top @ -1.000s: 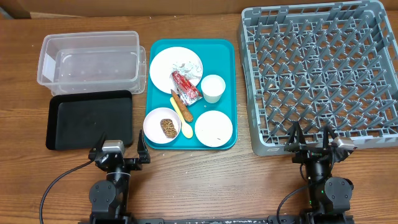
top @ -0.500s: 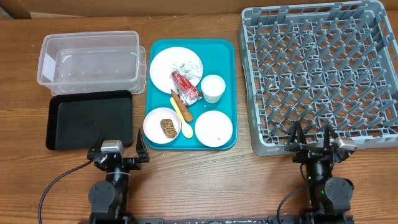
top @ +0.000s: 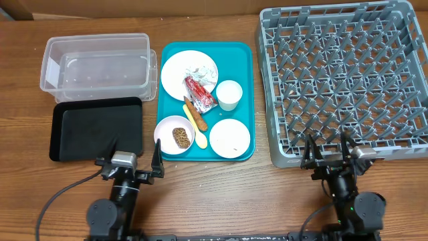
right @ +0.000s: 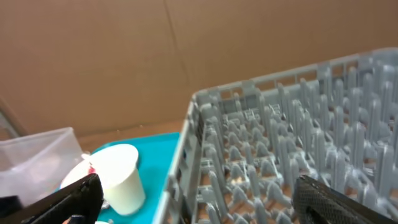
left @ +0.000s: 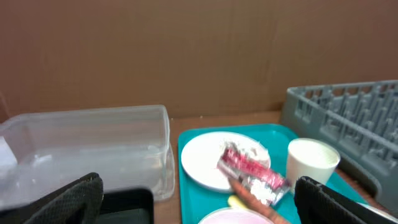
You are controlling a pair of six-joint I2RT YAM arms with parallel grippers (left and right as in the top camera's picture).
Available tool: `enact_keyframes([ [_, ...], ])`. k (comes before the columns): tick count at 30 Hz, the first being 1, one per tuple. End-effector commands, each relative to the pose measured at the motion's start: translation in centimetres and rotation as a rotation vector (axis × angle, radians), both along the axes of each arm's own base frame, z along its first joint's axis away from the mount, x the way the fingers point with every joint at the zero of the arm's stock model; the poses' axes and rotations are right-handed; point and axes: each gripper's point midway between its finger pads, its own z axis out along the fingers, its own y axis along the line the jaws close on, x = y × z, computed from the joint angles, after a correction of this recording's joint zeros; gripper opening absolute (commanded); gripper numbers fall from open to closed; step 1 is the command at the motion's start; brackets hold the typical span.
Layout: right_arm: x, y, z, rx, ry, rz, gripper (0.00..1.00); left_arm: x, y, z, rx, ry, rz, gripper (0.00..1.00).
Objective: Sort waste into correct bins and load items into the dishwasher
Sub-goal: 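Reach left gripper to the white plate and grasp the tissue and red wrapper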
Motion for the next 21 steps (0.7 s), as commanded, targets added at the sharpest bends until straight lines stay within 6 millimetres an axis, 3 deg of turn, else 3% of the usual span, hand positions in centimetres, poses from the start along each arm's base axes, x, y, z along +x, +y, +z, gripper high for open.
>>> enact_keyframes([
  [1,-1.9,0.2,6.0,-0.036,-0.110,0.020,1.00,0.0,-0.2,5.0,0.038,-0.025,-0.015,1.00],
  [6,-3.9,0.1,9.7,-0.069,-0.122,0.016,1.00,2.3,-1.1,8.4,0.040,0.079,-0.064,1.00],
  [13,-4.4,0.1,12.1,-0.092,-0.013,0.021,1.00,7.5,-2.4,12.2,0.033,0.279,-0.132,1.00],
  [17,-3.1,0.2,12.8,-0.098,0.126,0.030,1.00,11.0,-3.0,12.8,0.066,0.448,-0.163,1.00],
  [21,-1.4,0.9,13.0,-0.099,0.290,0.072,1.00,14.2,-4.4,11.8,0.131,0.628,-0.193,1.00],
])
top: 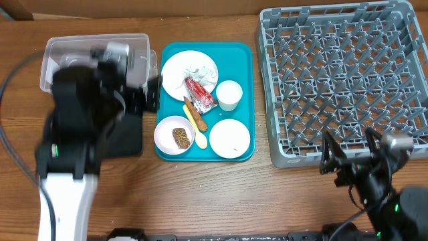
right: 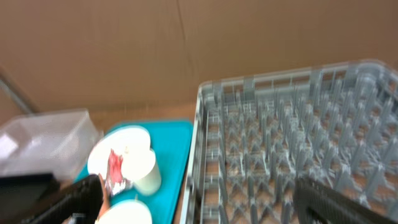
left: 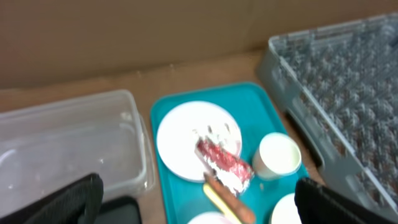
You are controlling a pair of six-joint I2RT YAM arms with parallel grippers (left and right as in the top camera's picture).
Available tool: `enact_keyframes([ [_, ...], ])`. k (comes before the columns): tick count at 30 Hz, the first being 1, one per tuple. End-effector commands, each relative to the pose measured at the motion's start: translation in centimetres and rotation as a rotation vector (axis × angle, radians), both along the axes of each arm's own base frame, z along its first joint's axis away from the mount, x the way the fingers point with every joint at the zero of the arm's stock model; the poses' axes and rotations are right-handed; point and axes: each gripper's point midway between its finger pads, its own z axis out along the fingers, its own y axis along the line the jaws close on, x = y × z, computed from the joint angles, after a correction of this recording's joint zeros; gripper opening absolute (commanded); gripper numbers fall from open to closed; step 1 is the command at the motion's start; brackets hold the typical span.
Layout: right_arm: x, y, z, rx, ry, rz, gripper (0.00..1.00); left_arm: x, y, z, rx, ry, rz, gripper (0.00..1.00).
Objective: Sort waste into correct bins and load items into the dishwasher
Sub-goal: 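Reach left gripper to the white plate and grasp the tissue and red wrapper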
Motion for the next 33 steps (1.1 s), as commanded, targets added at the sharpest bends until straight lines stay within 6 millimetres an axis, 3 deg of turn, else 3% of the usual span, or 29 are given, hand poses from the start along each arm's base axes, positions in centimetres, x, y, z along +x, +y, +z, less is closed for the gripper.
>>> enact_keyframes([
  [1,1.9,0.8,1.4,-0.001,0.129,0.040,1.00,3.3,-1.6,0.1,0.084,0.099,-0.058,1.00],
  [4,3.2,1.1,0.8,-0.001,0.282,0.054,1.00,5.0,-3.1,-1.4,0.121,0.205,-0.079,1.00],
  [6,4.5,1.1,0.4,-0.005,0.399,0.051,1.00,6.5,-5.2,-2.7,0.126,0.247,-0.120,1.00],
  [8,6.3,1.3,-0.7,-0.006,0.495,0.053,1.00,7.7,-6.7,-5.4,0.141,0.301,-0.151,1.00],
  [12,7.8,1.9,-3.0,0.006,0.592,0.077,1.00,9.3,-8.1,-8.8,0.135,0.356,-0.181,1.00],
  [16,8.6,3.1,-5.0,0.042,0.679,0.134,1.00,12.4,-8.5,-11.4,0.148,0.339,-0.160,1.00],
  [20,8.7,3.2,-6.1,0.047,0.726,0.138,1.00,15.4,-7.2,-14.3,0.122,0.355,0.033,1.00],
  [21,8.6,3.2,-6.2,0.046,0.733,0.138,1.00,16.2,-7.0,-15.8,0.105,0.374,0.088,1.00],
  [26,8.4,3.1,-6.3,0.044,0.742,0.135,1.00,17.2,-7.5,-20.8,0.071,0.460,0.141,1.00],
  [33,8.4,3.1,-6.3,0.044,0.742,0.135,1.00,16.2,-9.9,-27.0,0.144,0.565,0.069,1.00],
])
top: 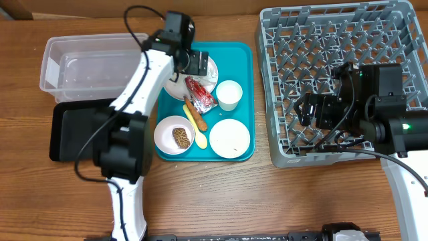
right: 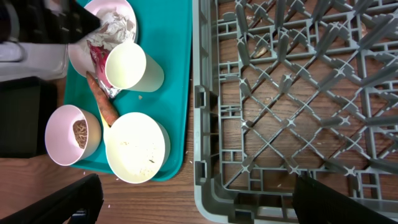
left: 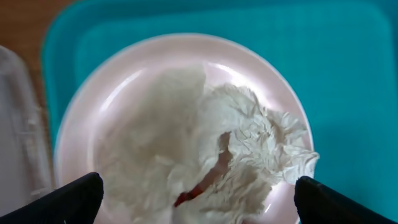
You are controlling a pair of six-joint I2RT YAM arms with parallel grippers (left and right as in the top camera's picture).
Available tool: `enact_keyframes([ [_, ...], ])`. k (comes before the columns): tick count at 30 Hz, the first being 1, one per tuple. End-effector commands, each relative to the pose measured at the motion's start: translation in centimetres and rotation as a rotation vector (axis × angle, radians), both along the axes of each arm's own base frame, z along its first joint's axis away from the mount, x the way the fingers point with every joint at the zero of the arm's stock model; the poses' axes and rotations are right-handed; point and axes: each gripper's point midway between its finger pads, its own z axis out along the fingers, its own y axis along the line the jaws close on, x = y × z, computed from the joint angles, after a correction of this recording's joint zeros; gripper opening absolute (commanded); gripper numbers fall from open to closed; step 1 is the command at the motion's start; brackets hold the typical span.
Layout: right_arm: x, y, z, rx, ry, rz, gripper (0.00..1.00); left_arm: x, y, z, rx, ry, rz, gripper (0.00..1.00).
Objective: Sort waste into correct bins and load items into the dishwasher
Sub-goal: 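Reach left gripper to the white plate and grasp the tissue and red wrapper, then carry the tissue and wrapper left and drop them into the clear bin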
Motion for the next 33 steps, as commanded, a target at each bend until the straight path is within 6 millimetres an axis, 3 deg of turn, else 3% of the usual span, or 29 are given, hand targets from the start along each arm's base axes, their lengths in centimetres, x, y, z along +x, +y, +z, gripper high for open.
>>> enact_keyframes([
  [1,0.2,0.0,1.0,0.006,-0.031,0.001,1.00,-0.2,-2.0,-2.2,0.024,0.027,-0.042,1.00],
  [7,0.2,0.0,1.0,0.006,-0.031,0.001,1.00,-0.9,-2.2,-6.1,0.060,0.094,-0.055,1.00],
  [10,0.2,0.0,1.0,0.006,-0.030,0.001,1.00,-1.1,-2.0,-7.3,0.067,0.119,-0.053,0.92],
  [12,0.2,0.0,1.0,0.006,-0.030,0.001,1.00,-1.2,-2.0,-7.8,0.070,0.127,-0.053,0.82],
  [16,0.2,0.0,1.0,0.006,-0.031,0.001,1.00,-1.2,-2.0,-7.9,0.070,0.128,-0.053,0.52],
  [21,0.2,0.0,1.0,0.007,-0.030,0.001,0.99,-1.2,-2.0,-7.7,0.067,0.128,-0.047,0.04],
  [22,0.2,0.0,1.0,0.007,-0.030,0.001,0.99,-1.1,-1.9,-7.4,0.062,0.129,-0.034,0.04],
  [25,0.1,0.0,1.0,0.007,-0.026,0.001,0.99,-0.3,-1.4,-4.5,0.033,0.132,0.035,0.04],
  [33,-0.1,0.0,0.8,0.006,-0.015,0.001,0.99,1.7,0.9,9.1,-0.063,0.030,0.107,0.04],
])
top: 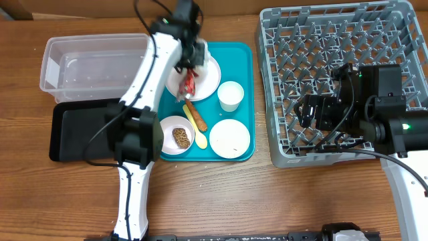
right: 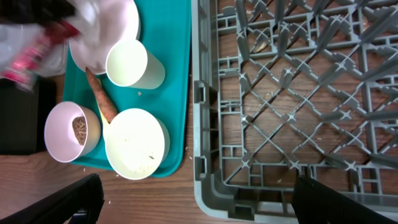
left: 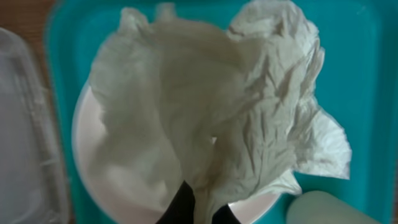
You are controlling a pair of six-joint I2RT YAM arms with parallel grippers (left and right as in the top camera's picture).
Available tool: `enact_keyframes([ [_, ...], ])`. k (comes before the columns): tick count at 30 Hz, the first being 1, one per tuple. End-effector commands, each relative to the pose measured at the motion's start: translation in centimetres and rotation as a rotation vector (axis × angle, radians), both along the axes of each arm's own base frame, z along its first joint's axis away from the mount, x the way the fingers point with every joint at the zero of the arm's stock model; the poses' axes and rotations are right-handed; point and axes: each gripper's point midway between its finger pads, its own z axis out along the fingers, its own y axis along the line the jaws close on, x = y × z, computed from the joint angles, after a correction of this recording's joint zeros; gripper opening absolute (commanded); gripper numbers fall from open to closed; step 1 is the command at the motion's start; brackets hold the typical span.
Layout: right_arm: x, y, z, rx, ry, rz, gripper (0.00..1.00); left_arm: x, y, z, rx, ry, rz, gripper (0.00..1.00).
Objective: Sort waste into correct bins and load items into the dishwasher
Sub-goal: 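Carry the tissue and wrapper left and drop them into the clear bin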
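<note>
My left gripper (left: 199, 208) is shut on a crumpled white napkin (left: 217, 106), held above the white plate (left: 118, 162) at the far end of the teal tray (top: 244, 60). From overhead the left gripper (top: 192, 53) hangs over that plate (top: 208, 77). A red wrapper (top: 188, 83) shows blurred just under it; whether it is gripped cannot be told. A white cup (top: 230, 95), a bowl of food (top: 175, 134), a white bowl (top: 229, 137) and a carrot (top: 194, 110) lie on the tray. My right gripper (right: 196, 202) is open over the grey dish rack's (right: 199, 93) near left corner.
A clear plastic bin (top: 50, 67) stands left of the tray, with a black tray (top: 93, 127) in front of it. The dish rack (top: 267, 87) fills the right side. A yellow spoon (top: 198, 134) lies beside the bowl of food.
My left gripper, open just above the napkin on the plate, is now shut on it and holds it clear of the plate. The red wrapper has shifted left. The right arm has not moved.
Both grippers stood open at the table's front edge. Then the left arm was over the bins and the right one higher by the rack. Then the left hung open over the plate, the right over the rack's corner. Now the napkin is lifted.
</note>
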Motion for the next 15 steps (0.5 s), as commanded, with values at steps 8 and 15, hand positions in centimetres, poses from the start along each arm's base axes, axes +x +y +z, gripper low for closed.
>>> enact_keyframes([
  [8,0.2,0.0,1.0,0.006,-0.029,0.001,0.98,0.2,9.0,14.3,-0.083,-0.194,0.221,0.04],
  [15,0.1,0.0,1.0,0.006,-0.026,0.001,0.98,-0.1,18.2,13.3,-0.070,-0.158,0.476,0.04],
])
